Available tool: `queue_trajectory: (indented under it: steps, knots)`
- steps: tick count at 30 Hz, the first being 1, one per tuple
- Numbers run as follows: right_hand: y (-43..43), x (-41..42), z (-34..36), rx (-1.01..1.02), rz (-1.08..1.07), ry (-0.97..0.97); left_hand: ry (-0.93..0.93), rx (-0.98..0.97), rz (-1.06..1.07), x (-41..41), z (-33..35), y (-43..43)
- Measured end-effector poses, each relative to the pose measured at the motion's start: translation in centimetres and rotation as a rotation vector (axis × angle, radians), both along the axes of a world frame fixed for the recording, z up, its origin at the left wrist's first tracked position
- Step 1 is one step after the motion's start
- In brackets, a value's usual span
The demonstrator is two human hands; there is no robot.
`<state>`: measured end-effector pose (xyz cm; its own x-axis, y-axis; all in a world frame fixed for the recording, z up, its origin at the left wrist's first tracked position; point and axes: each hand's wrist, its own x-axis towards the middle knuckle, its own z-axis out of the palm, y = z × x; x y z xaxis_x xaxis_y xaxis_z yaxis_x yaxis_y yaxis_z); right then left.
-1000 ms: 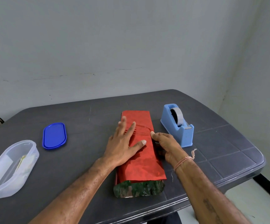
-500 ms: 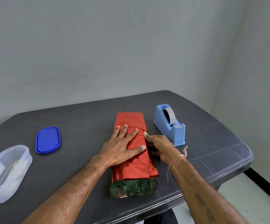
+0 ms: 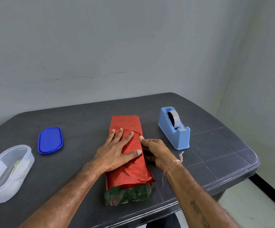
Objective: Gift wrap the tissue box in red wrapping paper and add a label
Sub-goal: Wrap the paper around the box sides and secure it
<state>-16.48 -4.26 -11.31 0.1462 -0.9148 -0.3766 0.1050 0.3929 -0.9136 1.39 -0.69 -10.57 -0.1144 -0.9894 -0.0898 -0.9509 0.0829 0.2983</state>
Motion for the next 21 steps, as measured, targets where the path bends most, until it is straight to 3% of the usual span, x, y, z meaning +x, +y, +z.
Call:
queue_trajectory:
  steps: [7, 15, 21]
  knots:
    - [0.4, 4.7, -0.4, 0.0, 0.117, 0.001, -0.043, 0.002, 0.085, 4.3, 0.0, 2.5]
    - [-0.1, 3.9, 0.4, 0.023, 0.11, 0.05, -0.1, 0.007, 0.076, 4.2, 0.0, 2.3]
    - [-0.3, 4.0, 1.6, -0.026, 0.226, 0.135, -0.082, 0.003, 0.067, 4.2, -0.2, 2.2]
